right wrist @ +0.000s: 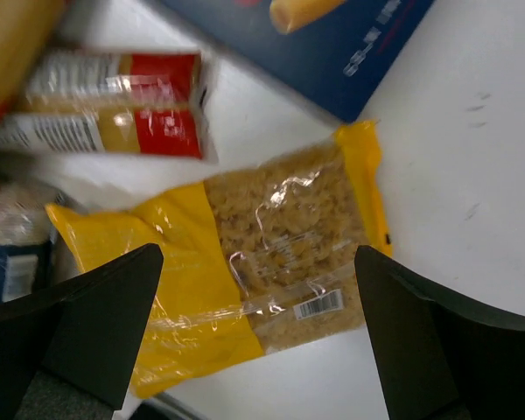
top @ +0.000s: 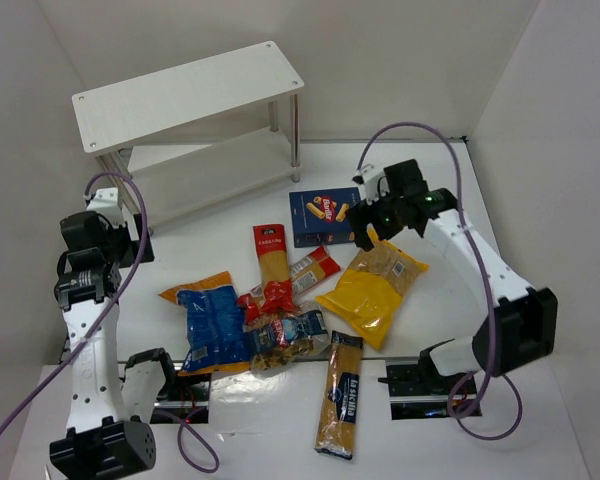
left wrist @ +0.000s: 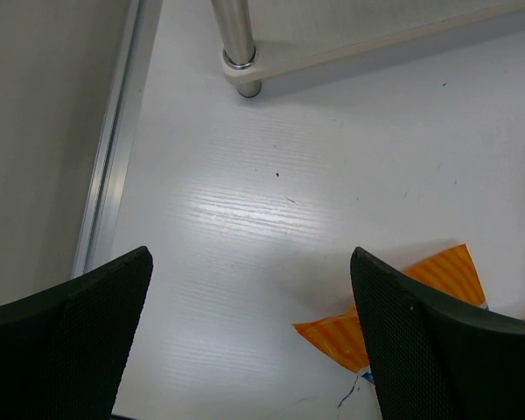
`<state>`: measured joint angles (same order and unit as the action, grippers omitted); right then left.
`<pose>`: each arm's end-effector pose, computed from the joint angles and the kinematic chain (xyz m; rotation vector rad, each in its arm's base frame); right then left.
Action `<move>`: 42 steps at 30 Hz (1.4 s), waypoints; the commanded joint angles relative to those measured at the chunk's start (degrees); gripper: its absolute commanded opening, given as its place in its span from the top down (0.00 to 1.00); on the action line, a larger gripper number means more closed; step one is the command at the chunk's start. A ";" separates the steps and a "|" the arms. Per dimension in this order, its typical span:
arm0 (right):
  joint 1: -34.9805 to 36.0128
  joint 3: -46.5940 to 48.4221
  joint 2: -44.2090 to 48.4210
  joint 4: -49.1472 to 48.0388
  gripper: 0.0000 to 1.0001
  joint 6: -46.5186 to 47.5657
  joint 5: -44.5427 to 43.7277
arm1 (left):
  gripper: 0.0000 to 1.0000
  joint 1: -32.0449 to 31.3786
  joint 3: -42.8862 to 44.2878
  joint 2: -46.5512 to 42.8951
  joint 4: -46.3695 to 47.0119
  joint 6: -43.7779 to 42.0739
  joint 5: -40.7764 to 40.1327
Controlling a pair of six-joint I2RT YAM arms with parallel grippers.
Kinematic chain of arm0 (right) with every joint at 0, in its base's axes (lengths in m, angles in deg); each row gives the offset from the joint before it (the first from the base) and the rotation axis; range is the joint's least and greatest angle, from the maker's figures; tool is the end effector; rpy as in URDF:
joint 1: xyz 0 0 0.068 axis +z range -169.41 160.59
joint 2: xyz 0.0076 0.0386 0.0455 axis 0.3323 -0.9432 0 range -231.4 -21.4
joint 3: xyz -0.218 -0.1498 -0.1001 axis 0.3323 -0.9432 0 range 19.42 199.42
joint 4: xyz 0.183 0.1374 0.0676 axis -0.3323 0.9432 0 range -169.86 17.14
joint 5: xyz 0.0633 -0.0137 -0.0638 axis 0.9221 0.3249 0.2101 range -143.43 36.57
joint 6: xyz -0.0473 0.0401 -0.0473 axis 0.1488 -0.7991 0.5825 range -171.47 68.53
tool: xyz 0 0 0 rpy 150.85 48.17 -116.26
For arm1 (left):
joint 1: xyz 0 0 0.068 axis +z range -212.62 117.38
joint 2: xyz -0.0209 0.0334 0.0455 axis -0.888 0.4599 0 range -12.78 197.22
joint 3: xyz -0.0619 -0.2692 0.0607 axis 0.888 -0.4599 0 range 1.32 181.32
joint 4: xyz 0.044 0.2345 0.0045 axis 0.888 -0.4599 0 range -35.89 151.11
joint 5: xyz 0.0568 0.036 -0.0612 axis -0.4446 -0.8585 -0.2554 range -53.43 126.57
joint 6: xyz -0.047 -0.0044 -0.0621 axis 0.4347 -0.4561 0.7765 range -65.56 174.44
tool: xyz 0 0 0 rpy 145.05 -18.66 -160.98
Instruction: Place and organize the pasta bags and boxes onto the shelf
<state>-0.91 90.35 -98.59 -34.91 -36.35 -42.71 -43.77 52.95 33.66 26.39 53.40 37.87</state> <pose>0.2542 0.0980 0.3079 -0.7888 2.3301 0.2563 0.1591 0.0527 0.3227 -0.3101 2.0681 0.1871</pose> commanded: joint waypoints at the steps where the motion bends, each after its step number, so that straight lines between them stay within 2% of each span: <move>1: 2.58 -1.85 -1.30 5.76 0.01 5.88 0.88 | 0.01 0.31 1.01 0.23 1.41 1.21 -0.51; 9: 6.20 -6.51 -2.62 6.47 0.01 15.72 3.42 | 0.01 0.31 1.01 0.76 1.41 1.21 -0.51; 14: 9.61 -1.86 -1.47 7.52 0.01 17.05 15.70 | 0.01 0.31 1.01 0.76 1.41 1.21 0.02; 20: 16.03 4.38 -6.04 -4.77 0.01 -1.29 17.76 | 0.01 0.31 1.01 0.76 1.94 1.74 -1.73; 25: 20.52 9.30 -16.05 -9.60 0.01 -14.29 14.24 | 0.01 1.09 1.01 0.76 1.94 2.27 -2.27; 31: 25.87 10.63 -22.91 -14.71 0.01 -23.53 0.73 | 0.01 2.24 0.49 0.23 1.94 2.27 -2.79; 42: 27.73 9.75 -26.08 -16.38 0.01 -31.19 -3.86 | 0.01 4.00 0.48 0.85 2.46 2.27 -2.79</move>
<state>26.94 99.45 -123.98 -47.78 -63.94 -43.54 -40.18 52.95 34.40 26.48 54.75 35.33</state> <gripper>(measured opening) 0.990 0.993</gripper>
